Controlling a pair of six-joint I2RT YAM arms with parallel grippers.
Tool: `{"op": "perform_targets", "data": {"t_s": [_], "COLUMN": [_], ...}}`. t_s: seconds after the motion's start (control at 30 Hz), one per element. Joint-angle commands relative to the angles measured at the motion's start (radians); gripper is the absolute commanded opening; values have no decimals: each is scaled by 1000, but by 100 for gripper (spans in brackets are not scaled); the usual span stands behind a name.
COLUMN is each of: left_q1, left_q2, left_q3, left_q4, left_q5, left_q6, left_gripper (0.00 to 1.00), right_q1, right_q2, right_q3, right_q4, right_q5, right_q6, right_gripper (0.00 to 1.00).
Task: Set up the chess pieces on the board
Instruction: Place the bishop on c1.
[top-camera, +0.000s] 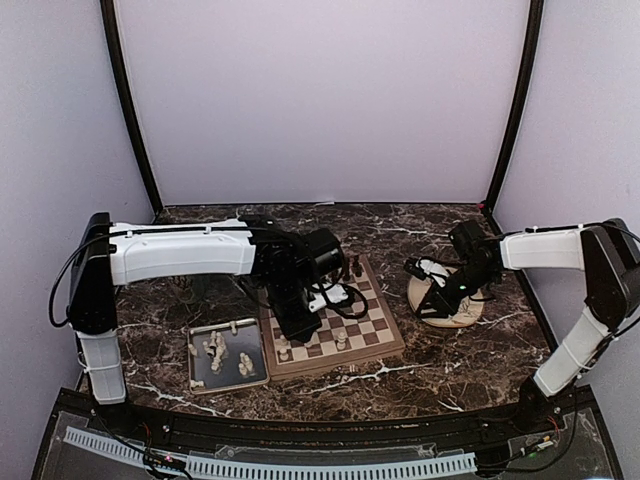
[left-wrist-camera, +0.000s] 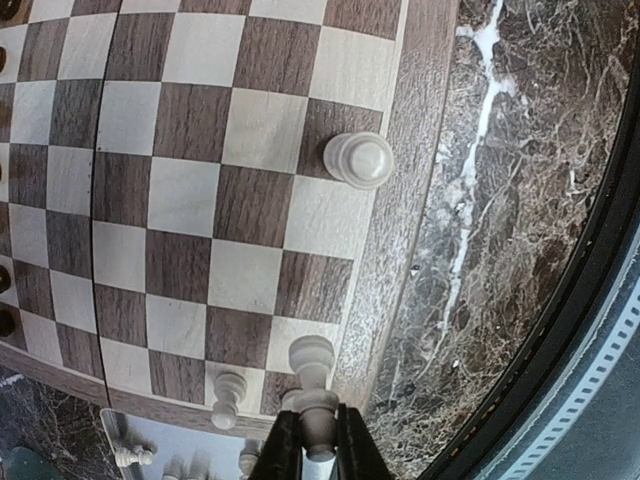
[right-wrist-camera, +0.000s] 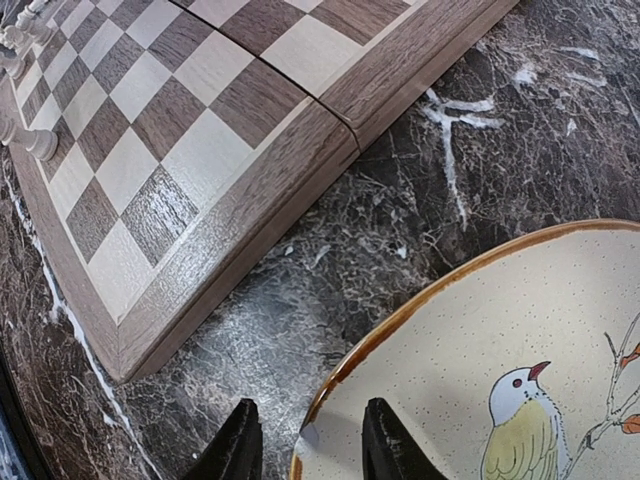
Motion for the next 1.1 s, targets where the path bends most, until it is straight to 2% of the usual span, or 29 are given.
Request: {"op": "perform_targets", "data": {"t_s": [0.0, 0.27, 0.53, 1.07], "left_q1": [-7, -27, -35, -36], "left_q2": [21, 90, 102, 147], "left_q3": [60, 118, 104, 110], "left_q4": [-57, -79, -100, -84], "left_q5": [-1, 7, 51, -11], "left_q6": [51, 69, 59, 25], "left_gripper": [0, 2, 2, 4], "right_q1": [-3, -3, -3, -3], "right_q2": [-20, -15, -10, -9], "right_q3": [18, 18, 17, 19], "right_q4": [-6, -7, -7, -10], "right_q5": [-3, 3, 5, 9], "right_q6": [-14, -16, -17, -17], "right_gripper": [35, 35, 35, 35]}}
